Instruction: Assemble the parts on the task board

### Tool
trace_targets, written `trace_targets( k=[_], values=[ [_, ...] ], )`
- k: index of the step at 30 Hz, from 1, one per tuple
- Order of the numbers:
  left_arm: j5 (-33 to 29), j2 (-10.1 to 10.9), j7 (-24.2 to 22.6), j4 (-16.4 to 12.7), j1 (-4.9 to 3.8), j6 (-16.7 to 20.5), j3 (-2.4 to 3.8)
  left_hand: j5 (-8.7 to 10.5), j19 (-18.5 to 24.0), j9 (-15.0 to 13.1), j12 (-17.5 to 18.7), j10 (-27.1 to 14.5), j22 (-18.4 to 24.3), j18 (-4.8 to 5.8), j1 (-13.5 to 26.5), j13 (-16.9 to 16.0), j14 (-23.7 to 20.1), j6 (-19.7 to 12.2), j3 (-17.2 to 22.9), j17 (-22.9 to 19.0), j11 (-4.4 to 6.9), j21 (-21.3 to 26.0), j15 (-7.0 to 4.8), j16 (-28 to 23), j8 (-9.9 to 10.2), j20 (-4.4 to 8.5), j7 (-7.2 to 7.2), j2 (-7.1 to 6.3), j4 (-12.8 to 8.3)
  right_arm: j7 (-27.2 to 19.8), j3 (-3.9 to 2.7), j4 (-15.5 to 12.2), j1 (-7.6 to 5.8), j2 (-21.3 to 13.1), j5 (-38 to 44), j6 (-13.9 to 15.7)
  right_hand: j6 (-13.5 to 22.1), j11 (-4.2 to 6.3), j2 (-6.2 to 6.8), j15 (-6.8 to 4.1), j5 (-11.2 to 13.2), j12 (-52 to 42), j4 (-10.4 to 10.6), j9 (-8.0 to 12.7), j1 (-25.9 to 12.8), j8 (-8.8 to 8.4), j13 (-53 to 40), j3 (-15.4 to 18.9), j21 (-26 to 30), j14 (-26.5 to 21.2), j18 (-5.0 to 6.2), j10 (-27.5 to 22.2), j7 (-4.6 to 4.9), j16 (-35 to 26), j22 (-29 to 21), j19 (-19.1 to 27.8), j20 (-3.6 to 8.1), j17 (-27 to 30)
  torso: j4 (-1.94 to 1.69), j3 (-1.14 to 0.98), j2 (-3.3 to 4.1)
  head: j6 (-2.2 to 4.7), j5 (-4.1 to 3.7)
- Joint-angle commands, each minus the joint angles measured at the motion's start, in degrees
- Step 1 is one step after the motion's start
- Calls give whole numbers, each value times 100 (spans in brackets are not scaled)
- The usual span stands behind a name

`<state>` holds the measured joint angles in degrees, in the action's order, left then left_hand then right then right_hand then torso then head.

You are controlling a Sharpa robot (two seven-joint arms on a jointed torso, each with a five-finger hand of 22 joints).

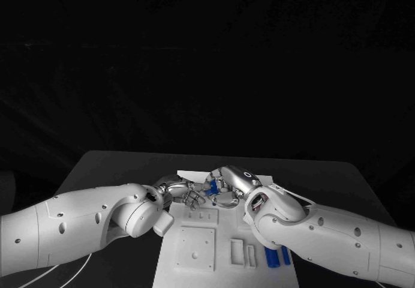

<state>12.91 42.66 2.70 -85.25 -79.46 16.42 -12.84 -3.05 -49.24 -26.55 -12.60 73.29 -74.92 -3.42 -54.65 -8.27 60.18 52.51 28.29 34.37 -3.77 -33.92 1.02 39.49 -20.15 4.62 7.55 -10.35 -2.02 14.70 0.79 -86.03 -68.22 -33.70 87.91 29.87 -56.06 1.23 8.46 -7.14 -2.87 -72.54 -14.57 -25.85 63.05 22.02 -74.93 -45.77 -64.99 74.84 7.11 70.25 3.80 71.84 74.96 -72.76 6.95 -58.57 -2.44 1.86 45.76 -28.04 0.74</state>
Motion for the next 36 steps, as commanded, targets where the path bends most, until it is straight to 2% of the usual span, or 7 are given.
trace_targets(
  k=[1, 9, 13, 20, 25, 36],
  values=[
    [9, -29, -22, -11, -2, -33, 4, 23, 23, 6, -23, -33, -105, -51, -35, -11, -29, -15, -38, -8, 5, -32, -1, 27, 18, 0, 18, 80, -6, -16, 31, -1, 2, 55, 37, -67, -271, 18, -49, -46, -6, -14, 2, -150, -20, 12, -140, -28, -5, -8, 789, 19, 116, -25, 61, -25, 22, -4, 3, 0, -1, 1, 8],
    [4, -58, -2, -9, -2, -122, 4, 23, 28, 7, -31, -28, -104, -49, -72, -23, -28, 2, -60, -11, 8, -40, -1, 37, 18, -1, 15, 153, -40, -24, 61, 14, 3, 121, 37, -56, -272, 18, -51, -46, -7, -17, 1, -150, -22, 11, -143, -32, -4, -7, 789, 23, 115, -26, 60, -26, 21, -4, -10, -3, -4, -3, 6],
    [3, -60, -3, -9, -2, -101, 4, 23, 29, 2, -44, -11, -103, -47, -71, -34, -26, 34, -81, -14, 16, -46, -1, 44, 7, -2, 3, 222, -46, -22, 67, 20, 3, 128, 37, -66, -273, 19, -51, -46, -7, -15, 0, -150, -23, 10, -141, -34, -4, -7, 789, 20, 115, -27, 60, -27, 21, -4, -5, 6, -5, -7, 9],
    [2, -59, 6, -16, -2, -115, 4, 23, 38, -6, -66, 19, -103, -47, -167, -57, -25, 86, -114, -19, 34, -58, -5, 58, -8, 1, -20, 348, -168, -9, 71, 52, 3, 130, 44, -48, -274, 19, -50, -47, -7, -17, -2, -151, -25, 9, -143, -37, -3, -6, 789, 24, 115, -28, 59, -27, 20, -4, 6, 1, -4, -12, 14],
    [21, -48, 38, -4, -2, -127, 4, 23, 39, -7, -71, 27, -102, -46, -179, -62, -25, 98, -125, -20, 38, -60, -5, 61, -12, 1, -25, 366, -192, 3, 71, 54, 3, 121, 57, -39, -274, 19, -50, -47, -7, -16, -3, -151, -26, 9, -142, -38, -3, -6, 789, 22, 115, -28, 59, -27, 20, -4, 0, 6, -6, -12, 6],
    [103, -45, 92, 15, -2, -129, 4, -31, 14, -6, -161, 172, -96, -27, -446, -139, 46, 308, -90, -34, 114, -106, -42, 131, -48, 30, -105, 743, -640, 10, 71, 51, 3, 118, 75, -36, -276, 19, -50, -47, -8, -18, -6, -152, -27, 8, -144, -44, -2, -5, 789, 25, 115, -29, 58, -28, 19, -4, 3, 6, -7, -33, 13]
  ],
)
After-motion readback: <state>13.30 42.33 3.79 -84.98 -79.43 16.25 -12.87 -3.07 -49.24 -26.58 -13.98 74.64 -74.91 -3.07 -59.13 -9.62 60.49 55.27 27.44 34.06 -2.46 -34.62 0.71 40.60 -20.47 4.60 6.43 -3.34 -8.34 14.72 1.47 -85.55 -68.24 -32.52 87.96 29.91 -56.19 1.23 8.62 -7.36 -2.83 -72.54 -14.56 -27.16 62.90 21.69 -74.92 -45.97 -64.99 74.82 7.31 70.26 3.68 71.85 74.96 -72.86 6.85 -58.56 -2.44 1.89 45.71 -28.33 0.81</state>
